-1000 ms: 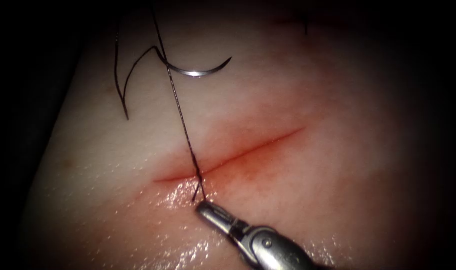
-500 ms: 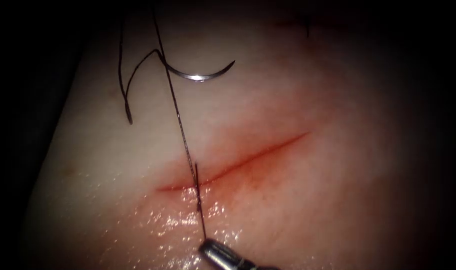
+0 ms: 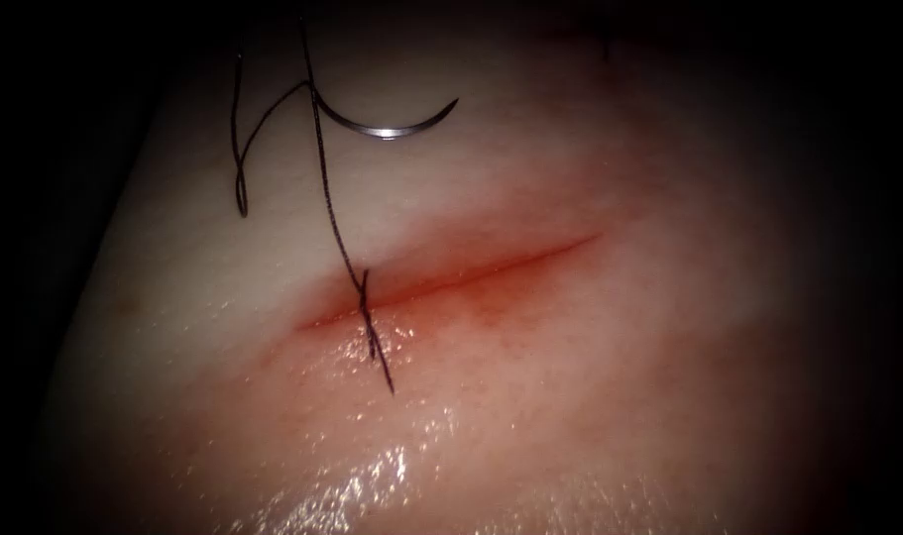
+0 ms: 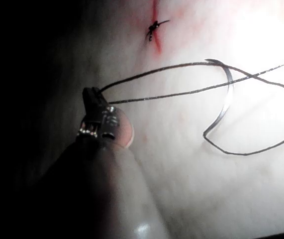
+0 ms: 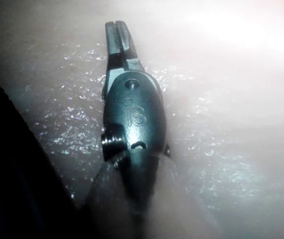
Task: Wound Closure
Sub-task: Wrap suture once clockwise around right hand
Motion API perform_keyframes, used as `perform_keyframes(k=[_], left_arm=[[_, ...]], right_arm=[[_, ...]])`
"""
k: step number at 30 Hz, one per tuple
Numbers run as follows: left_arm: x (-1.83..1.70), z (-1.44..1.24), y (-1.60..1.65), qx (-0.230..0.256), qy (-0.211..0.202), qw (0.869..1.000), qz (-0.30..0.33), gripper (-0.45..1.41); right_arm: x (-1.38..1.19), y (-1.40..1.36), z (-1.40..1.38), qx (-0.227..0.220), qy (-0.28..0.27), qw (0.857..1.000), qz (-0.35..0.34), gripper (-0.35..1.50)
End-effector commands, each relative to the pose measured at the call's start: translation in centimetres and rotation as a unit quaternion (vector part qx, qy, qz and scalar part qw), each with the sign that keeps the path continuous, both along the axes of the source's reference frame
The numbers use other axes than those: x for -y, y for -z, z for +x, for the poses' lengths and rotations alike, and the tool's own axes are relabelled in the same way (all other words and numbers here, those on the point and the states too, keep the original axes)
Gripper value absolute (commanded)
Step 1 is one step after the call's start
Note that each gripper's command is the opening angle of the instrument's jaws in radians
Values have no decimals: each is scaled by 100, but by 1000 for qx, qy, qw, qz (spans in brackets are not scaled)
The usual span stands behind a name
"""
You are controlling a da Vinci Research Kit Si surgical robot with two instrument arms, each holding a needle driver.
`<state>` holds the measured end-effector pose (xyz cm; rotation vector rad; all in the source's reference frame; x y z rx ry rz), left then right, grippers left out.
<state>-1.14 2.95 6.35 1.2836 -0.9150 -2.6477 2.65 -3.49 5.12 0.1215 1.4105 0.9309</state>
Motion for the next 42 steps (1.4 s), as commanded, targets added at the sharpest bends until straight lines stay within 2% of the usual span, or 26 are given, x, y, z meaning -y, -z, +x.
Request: perform_keyframes(k=[1, 2, 4, 6, 8, 9, 13, 15, 18, 20, 22, 26, 28, 30, 35, 37, 38, 39, 40, 42], left_arm=[[-3, -5, 0, -1, 2, 1000, -4, -45], [1, -5, 1, -2, -3, 1000, -7, -45], [9, -7, 5, -2, -7, 1000, -7, -45], [20, -9, 9, -3, -11, 1000, -3, -45], [34, -12, 14, 5, -18, 1000, -1, -45], [39, -13, 16, 8, -20, 1000, -1, -45], [61, -17, 29, 23, -26, 999, 0, -45], [70, -17, 38, 30, -28, 999, -1, -45], [82, -19, 52, 38, -30, 999, 0, -45], [89, -19, 59, 38, -30, 999, -1, -45], [96, -20, 67, 40, -33, 999, -2, -45], [107, -22, 79, 46, -36, 998, -5, -45], [111, -24, 84, 47, -36, 998, -5, -45], [115, -25, 88, 48, -36, 998, -6, -45], [125, -29, 97, 48, -38, 998, -6, -45], [128, -30, 101, 49, -39, 998, -6, -45], [129, -30, 103, 49, -39, 998, -6, -45], [130, -31, 104, 50, -39, 998, -6, -45], [131, -32, 106, 50, -41, 998, -6, -45], [133, -33, 108, 50, -40, 998, -6, -45]], right_arm=[[0, -1, 9, -7, -8, 1000, -1, -18], [-4, 1, 10, -9, -12, 1000, -1, 22], [-17, 3, 12, -10, -22, 1000, 3, 81], [-31, 4, 13, 1, -25, 1000, -10, 108], [-50, 3, 12, 7, -15, 999, -27, 116], [-57, 2, 10, 9, -14, 999, -33, 116], [-90, -6, 5, 65, 19, 989, -130, 110], [-103, -11, 6, 83, 36, 987, -136, 110], [-117, -19, 10, 102, 63, 987, -103, 111], [-121, -24, 15, 97, 43, 994, -32, 111], [-123, -26, 20, 110, 30, 993, 0, 110], [-127, -29, 34, 138, -2, 986, 96, 116], [-129, -32, 38, 159, -2, 981, 109, 121], [-132, -35, 41, 156, -6, 980, 123, 123], [-134, -42, 37, 159, -9, 975, 156, 103], [-132, -44, 36, 165, -5, 972, 168, 86], [-131, -44, 35, 167, -4, 971, 172, 76], [-130, -44, 35, 171, -1, 970, 174, 58], [-129, -45, 36, 175, 2, 969, 176, 49], [-129, -46, 36, 182, 7, 966, 183, 16]])
